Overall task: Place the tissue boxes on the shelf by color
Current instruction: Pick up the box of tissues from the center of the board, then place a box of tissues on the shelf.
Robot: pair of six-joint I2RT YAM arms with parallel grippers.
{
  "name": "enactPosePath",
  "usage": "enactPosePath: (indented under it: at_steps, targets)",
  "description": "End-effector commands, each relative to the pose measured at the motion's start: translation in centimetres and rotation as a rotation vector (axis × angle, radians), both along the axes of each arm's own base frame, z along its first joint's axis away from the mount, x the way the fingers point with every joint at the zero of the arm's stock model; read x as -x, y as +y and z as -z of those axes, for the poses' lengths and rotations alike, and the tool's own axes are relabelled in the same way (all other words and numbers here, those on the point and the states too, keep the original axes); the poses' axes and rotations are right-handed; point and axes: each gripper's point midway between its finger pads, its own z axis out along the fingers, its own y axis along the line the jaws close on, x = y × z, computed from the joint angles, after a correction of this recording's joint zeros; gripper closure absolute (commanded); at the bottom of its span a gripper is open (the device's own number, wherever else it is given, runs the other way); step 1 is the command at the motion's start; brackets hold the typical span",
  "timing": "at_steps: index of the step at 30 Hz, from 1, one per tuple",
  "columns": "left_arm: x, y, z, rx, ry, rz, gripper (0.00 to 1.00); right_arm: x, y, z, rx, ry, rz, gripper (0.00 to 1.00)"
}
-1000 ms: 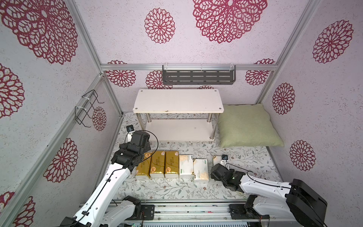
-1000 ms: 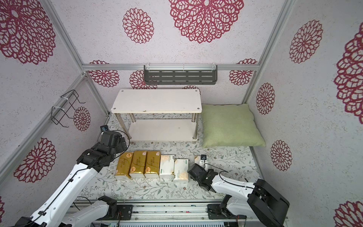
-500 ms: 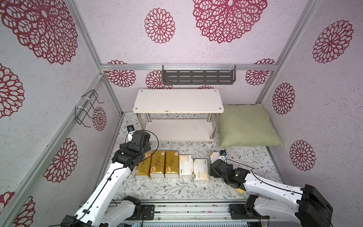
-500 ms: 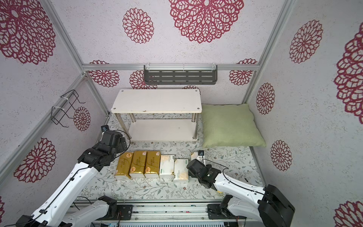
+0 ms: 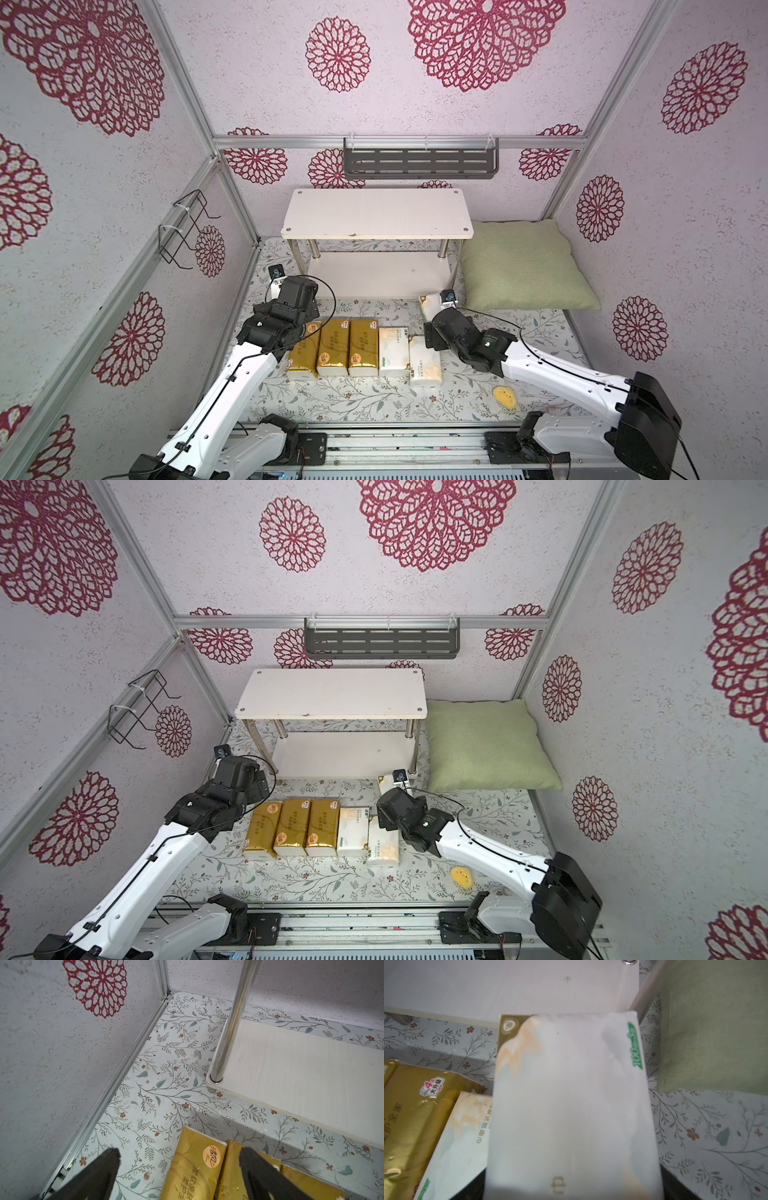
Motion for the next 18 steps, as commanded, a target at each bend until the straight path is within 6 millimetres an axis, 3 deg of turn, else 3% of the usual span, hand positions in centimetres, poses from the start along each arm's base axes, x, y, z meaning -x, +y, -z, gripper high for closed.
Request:
enactPosePath:
  at_steps: [1,8,18]
  targets:
    - [0.3,0.3,0.5,-0.001,0.021,-0.01,0.03,-3.3,1.4,-2.2,-0.018,-0.07,-0.045,0.12]
    - [0.7,-0.6,1.2,0.068,0.032,-0.002,0.03,-8.5,2.7,-1.8,-0.047,-0.076,-0.045,0.12]
    - [1.7,-0.8,2.7,0.103,0.061,-0.009,0.03,-13.9,3.8,-0.4,-0.079,-0.068,0.033,0.12]
